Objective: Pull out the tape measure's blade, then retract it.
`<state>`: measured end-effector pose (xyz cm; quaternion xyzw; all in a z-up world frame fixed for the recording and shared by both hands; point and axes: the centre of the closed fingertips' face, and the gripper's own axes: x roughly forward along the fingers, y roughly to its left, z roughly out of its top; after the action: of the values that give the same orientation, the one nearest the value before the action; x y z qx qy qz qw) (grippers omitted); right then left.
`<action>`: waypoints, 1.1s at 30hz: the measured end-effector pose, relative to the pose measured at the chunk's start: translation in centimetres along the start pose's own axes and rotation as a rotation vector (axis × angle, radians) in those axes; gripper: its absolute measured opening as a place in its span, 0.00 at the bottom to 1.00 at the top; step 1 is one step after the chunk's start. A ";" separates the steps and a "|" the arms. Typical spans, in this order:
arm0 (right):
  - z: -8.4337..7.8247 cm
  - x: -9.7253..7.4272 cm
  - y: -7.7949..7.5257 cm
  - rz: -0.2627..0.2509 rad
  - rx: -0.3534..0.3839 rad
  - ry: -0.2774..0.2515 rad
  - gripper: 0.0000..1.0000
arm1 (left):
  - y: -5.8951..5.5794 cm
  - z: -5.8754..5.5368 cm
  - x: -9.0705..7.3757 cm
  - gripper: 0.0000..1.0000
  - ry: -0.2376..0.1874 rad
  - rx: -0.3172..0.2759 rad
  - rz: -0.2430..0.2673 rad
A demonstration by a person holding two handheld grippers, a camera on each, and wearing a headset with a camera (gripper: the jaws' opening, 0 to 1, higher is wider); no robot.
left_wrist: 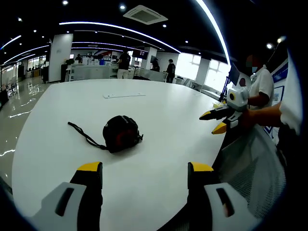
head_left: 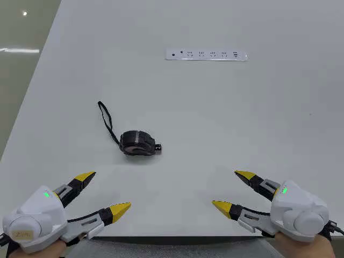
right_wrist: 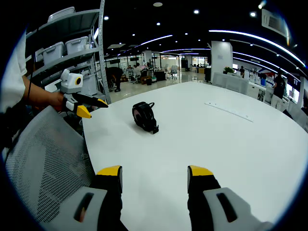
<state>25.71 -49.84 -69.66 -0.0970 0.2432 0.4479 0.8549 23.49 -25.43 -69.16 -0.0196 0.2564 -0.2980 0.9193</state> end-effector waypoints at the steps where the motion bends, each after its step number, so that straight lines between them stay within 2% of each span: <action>1: 0.0 0.1 -0.1 0.002 -0.003 0.000 0.54 | 0.0 0.0 0.1 0.70 -0.001 0.002 -0.008; 5: 0.1 0.7 -0.3 0.018 -0.011 -0.003 0.54 | -0.2 0.1 0.6 0.70 0.007 0.029 -0.040; 8: 0.5 1.1 -0.4 0.032 -0.020 -0.014 0.54 | 0.1 0.0 0.9 0.70 0.022 0.046 -0.053; 13: 1.1 1.8 -0.4 0.055 -0.029 -0.032 0.52 | 0.6 0.4 1.3 0.70 0.032 0.068 -0.072; 19: 1.0 2.5 -0.3 0.089 -0.046 -0.034 0.52 | 1.1 0.7 1.9 0.69 0.045 0.104 -0.103; 25: 1.4 3.0 -0.6 0.114 -0.061 -0.043 0.52 | 1.4 1.5 2.5 0.69 0.052 0.135 -0.143; 33: 1.9 4.0 -1.0 0.144 -0.083 -0.050 0.51 | 2.1 2.2 3.4 0.70 0.069 0.177 -0.173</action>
<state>29.05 -46.85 -70.06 -0.1033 0.2095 0.5203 0.8214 28.00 -25.88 -69.20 0.0500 0.2580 -0.3982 0.8789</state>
